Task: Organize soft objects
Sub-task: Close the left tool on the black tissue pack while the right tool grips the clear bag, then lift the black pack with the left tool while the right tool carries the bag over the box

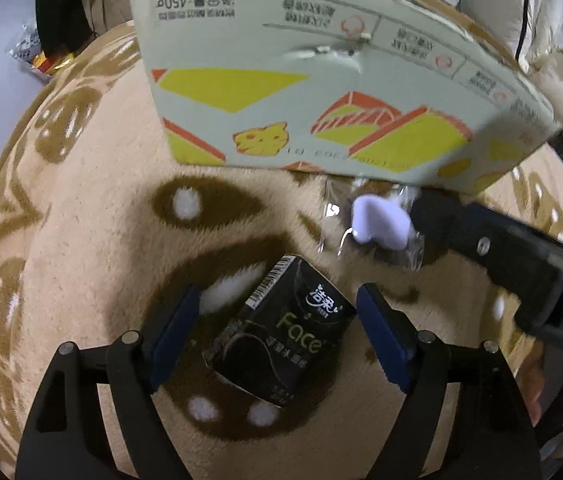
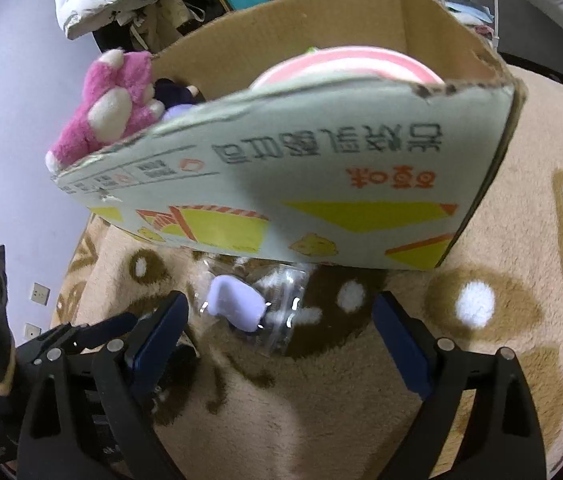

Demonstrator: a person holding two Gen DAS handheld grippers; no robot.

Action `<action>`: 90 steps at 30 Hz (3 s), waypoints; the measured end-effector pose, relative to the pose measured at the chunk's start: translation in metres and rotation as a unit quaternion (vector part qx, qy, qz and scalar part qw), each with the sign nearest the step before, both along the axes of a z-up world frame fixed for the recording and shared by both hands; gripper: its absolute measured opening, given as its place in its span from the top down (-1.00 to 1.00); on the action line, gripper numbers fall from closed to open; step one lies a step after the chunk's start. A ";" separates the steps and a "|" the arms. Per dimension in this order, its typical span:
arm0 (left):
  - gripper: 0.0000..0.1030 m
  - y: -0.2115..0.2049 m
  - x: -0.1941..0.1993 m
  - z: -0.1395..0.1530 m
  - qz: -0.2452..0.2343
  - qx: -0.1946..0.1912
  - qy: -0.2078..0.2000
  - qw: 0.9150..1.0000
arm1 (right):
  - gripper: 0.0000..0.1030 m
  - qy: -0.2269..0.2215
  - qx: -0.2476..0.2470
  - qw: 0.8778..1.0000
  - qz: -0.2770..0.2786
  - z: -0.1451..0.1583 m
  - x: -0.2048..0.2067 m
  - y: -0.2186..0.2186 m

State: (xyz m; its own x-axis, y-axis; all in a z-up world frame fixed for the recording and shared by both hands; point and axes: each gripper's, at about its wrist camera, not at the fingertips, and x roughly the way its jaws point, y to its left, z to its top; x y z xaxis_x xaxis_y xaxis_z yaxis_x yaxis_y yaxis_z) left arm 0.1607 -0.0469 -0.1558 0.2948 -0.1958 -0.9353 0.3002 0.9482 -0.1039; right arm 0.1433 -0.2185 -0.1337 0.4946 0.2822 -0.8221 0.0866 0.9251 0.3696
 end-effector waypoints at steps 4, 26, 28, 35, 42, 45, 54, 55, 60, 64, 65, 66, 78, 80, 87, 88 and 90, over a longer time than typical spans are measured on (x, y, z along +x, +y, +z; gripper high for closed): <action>-0.09 0.002 -0.007 0.000 -0.003 0.015 -0.002 1.000 | -0.86 -0.010 0.001 1.000 0.002 0.001 0.001 0.010; -0.32 0.000 -0.009 -0.004 0.002 0.008 0.051 0.999 | -0.81 0.004 -0.107 0.994 0.017 -0.031 0.021 0.061; -0.31 0.001 -0.017 -0.004 -0.002 0.012 0.054 0.998 | -0.73 0.003 -0.118 0.993 0.018 -0.032 0.021 0.066; 0.12 0.006 -0.024 -0.003 -0.002 0.031 0.054 0.998 | -0.55 0.001 -0.133 0.991 0.026 -0.029 0.017 0.068; 0.15 0.027 -0.010 0.005 0.033 0.000 0.031 0.999 | -0.37 -0.005 -0.138 0.990 0.032 -0.026 0.013 0.077; 0.15 0.031 -0.010 0.011 0.043 -0.002 0.011 0.999 | -0.34 -0.006 -0.133 0.991 0.032 -0.023 0.003 0.064; 0.15 0.030 -0.020 0.053 0.068 -0.026 -0.088 0.993 | -0.33 -0.041 -0.106 0.993 0.025 0.008 -0.023 0.040; 0.15 0.030 -0.022 0.059 0.072 -0.031 -0.102 0.992 | -0.33 -0.047 -0.104 0.993 0.024 0.014 -0.027 0.038; 0.15 0.033 -0.023 0.083 0.074 -0.041 -0.158 0.984 | -0.33 -0.091 -0.095 0.991 0.017 0.048 -0.048 0.028; 0.15 0.024 -0.031 0.105 0.062 -0.044 -0.214 0.974 | -0.33 -0.131 -0.110 0.985 0.010 0.076 -0.059 0.021; 0.15 0.022 -0.033 0.110 0.059 -0.046 -0.225 0.971 | -0.33 -0.144 -0.120 0.982 0.008 0.084 -0.062 0.020; 0.15 0.021 -0.033 0.114 0.056 -0.049 -0.237 0.969 | -0.33 -0.156 -0.125 0.980 0.006 0.091 -0.064 0.017; 0.15 -0.028 -0.024 0.162 -0.002 -0.051 -0.344 0.938 | -0.33 -0.217 -0.107 0.970 0.004 0.135 -0.043 -0.007; 0.15 -0.037 -0.018 0.171 -0.011 -0.048 -0.357 0.933 | -0.33 -0.223 -0.107 0.969 0.003 0.138 -0.039 -0.009; 0.14 -0.060 0.006 0.182 -0.033 -0.036 -0.376 0.925 | -0.35 -0.252 -0.112 0.961 -0.003 0.157 -0.017 -0.026; 0.13 -0.062 0.009 0.181 -0.033 -0.035 -0.376 0.925 | -0.35 -0.256 -0.116 0.960 -0.002 0.158 -0.014 -0.027; 0.13 -0.064 0.014 0.177 -0.035 -0.037 -0.370 0.928 | -0.36 -0.259 -0.124 0.958 0.000 0.156 -0.007 -0.031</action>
